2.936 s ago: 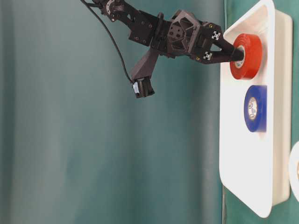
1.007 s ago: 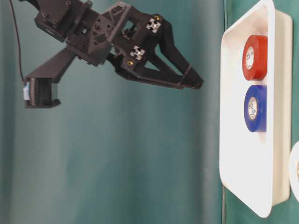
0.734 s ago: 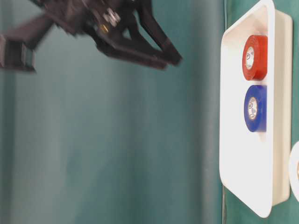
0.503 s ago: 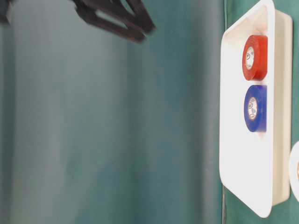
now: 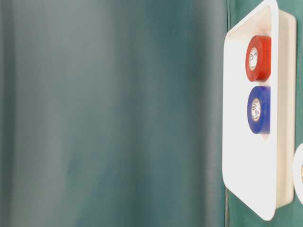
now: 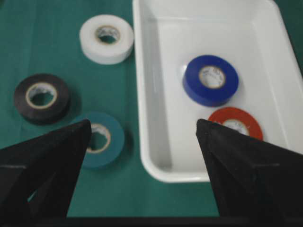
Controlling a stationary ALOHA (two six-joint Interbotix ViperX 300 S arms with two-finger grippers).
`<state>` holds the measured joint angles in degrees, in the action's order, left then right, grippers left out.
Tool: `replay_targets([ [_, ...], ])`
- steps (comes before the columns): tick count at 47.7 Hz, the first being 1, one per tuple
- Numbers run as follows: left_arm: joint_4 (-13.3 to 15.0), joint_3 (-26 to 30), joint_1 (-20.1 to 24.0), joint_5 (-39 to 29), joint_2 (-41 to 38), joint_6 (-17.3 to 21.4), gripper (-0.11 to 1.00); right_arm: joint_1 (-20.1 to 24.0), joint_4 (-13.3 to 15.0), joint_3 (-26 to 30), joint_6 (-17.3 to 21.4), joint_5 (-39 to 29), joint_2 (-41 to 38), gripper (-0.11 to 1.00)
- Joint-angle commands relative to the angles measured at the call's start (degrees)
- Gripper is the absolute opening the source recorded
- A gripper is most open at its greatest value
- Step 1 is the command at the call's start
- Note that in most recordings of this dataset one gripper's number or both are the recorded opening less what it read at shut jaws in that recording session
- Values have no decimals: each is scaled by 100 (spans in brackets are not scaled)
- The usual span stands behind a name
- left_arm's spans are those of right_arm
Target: Pick up the tape from a random location and place it into the white case.
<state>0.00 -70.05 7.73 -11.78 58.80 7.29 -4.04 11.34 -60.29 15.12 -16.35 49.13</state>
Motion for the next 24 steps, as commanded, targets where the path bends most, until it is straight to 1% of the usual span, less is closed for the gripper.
replay_targets([
  [1,9,97,9,18,-26,9,93,18,-9,-202,0,246,158,88],
  [8,0,97,9,-9,-26,9,93,9,-26,-598,0,510,334,88],
  [16,9,88,9,-26,-26,9,93,18,-97,-958,0,853,325,87],
  [24,9,97,9,-26,-26,9,93,18,-88,-993,0,940,308,85],
])
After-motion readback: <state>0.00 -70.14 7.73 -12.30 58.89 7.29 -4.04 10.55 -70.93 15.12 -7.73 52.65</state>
